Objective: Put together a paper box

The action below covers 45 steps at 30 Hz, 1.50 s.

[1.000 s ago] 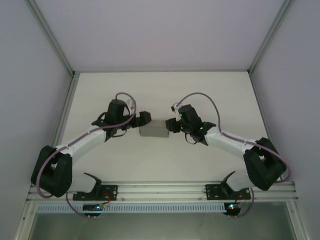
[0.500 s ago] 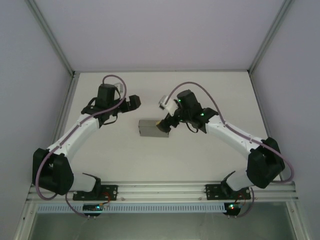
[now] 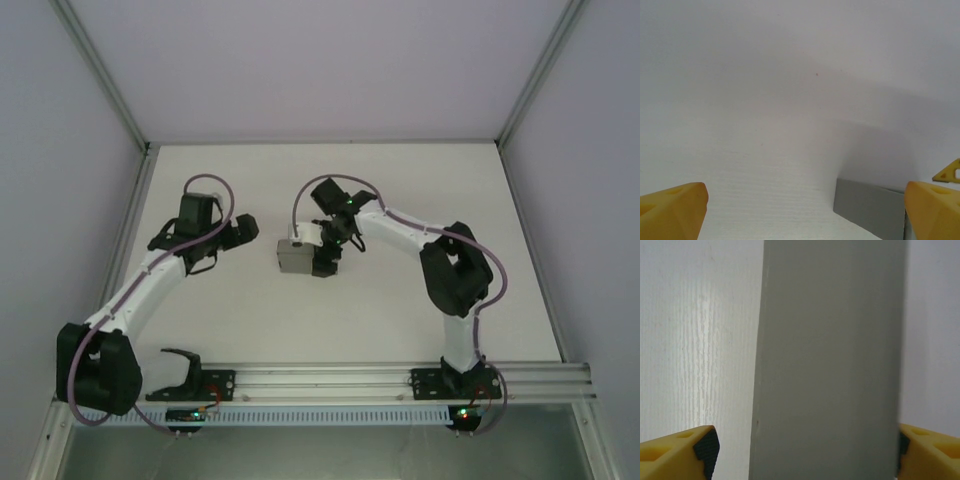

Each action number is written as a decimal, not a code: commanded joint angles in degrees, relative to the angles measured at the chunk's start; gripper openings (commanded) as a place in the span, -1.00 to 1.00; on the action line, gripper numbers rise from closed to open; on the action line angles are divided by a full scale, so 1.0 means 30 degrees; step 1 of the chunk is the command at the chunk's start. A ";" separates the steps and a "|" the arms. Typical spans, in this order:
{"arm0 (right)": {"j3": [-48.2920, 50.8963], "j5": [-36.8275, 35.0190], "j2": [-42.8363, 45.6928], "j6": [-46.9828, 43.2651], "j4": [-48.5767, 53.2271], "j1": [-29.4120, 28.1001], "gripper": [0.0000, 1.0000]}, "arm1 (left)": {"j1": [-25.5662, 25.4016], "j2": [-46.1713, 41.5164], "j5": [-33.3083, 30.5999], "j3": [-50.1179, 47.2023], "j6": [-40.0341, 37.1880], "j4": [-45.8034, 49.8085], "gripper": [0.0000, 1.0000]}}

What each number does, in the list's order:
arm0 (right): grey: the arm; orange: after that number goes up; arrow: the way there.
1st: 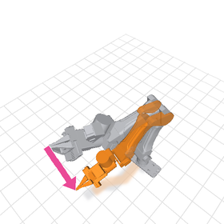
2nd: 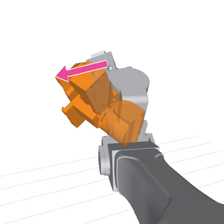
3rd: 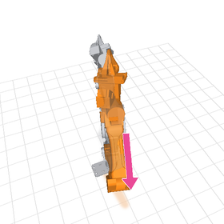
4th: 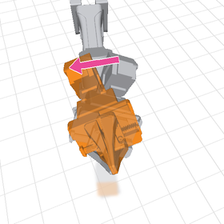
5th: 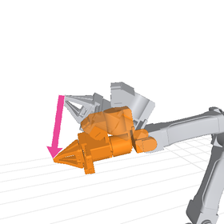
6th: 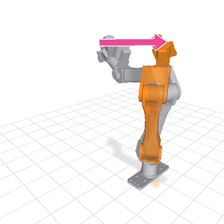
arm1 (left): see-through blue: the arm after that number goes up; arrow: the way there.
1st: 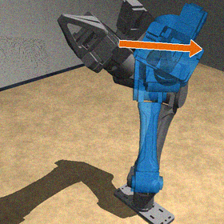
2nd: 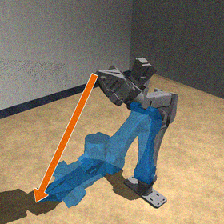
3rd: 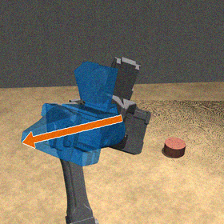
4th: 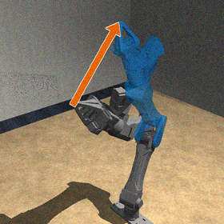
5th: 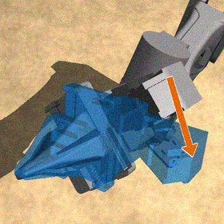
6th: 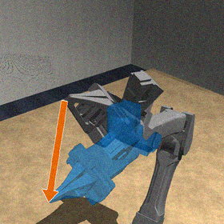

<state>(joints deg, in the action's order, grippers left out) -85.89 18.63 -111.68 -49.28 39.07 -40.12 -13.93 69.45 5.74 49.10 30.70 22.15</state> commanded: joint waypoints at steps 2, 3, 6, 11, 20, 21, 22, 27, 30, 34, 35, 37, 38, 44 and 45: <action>-0.0676 -0.1577 -0.0259 -0.0018 -0.0001 -0.0191 0.50 | 0.0177 -0.0439 -0.0338 -0.0239 0.0241 0.0272 0.99; -0.0720 -0.1879 -0.0217 0.0210 -0.0255 -0.0173 0.42 | 0.0131 -0.0494 -0.0332 -0.0250 0.0226 0.0284 0.99; -0.0802 -0.3414 -0.0001 0.1452 -0.1269 -0.0086 0.22 | 0.0192 -0.0723 -0.0458 -0.0305 0.0138 0.0321 0.99; 0.0199 -0.7589 0.0396 0.1769 -0.3998 -0.0016 -0.15 | 0.0221 -0.1100 -0.0669 -0.0571 0.0112 0.0314 0.99; 0.4444 -1.2018 0.1066 -0.3047 -1.0679 -0.0298 0.02 | 0.0250 -0.1809 -0.1093 -0.1159 0.0208 0.0288 0.99; 0.4971 -1.2004 0.1222 -0.3375 -1.1023 -0.0360 0.06 | 0.0250 -0.1801 -0.1051 -0.1185 0.0223 0.0290 0.99; 0.5250 -1.1713 0.1482 -0.3379 -1.0617 -0.0395 0.16 | 0.0250 -0.1844 -0.1028 -0.1189 0.0198 0.0295 0.99; 0.6819 -1.0317 0.3779 -0.1504 -0.7942 -0.0935 0.71 | 0.0278 -0.2131 -0.1341 -0.1267 -0.0037 0.0350 0.99; 0.8018 -0.9871 0.5595 -0.0495 -0.6080 -0.1395 0.95 | 0.0294 -0.2339 -0.1905 -0.1279 -0.0393 0.0241 0.99; 0.9547 -0.8517 0.8546 0.1976 -0.5128 -0.1054 0.96 | 0.0491 -0.2426 -0.3722 -0.1530 -0.1261 -0.0969 0.99; 1.0281 -0.8458 0.9544 0.2694 -0.6075 -0.0659 0.96 | 0.0650 -0.2390 -0.4243 -0.1858 -0.1704 -0.1899 0.99; 1.1487 -0.8407 1.1221 0.5334 -0.8176 0.0846 0.96 | 0.1168 -0.2039 -0.5389 -0.2529 -0.2386 -0.3864 0.99; 1.1981 -0.7865 1.2016 0.7593 -0.9053 0.2318 0.96 | 0.1585 -0.1631 -0.5836 -0.3015 -0.3009 -0.5192 0.99; 1.7204 -0.8082 1.4514 1.4484 -1.5743 1.0085 0.97 | 0.3494 0.0860 -0.8364 -0.5660 -0.6002 -1.3248 0.99; 1.8001 -0.8728 1.4520 1.4920 -1.6947 1.0693 0.96 | 0.3688 0.1236 -0.8173 -0.5912 -0.6128 -1.4121 0.99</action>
<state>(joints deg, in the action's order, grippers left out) -37.87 -5.58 -68.66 -15.97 -0.60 -10.61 -4.21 71.37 -15.14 33.58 17.85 -5.48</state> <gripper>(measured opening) 0.983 0.995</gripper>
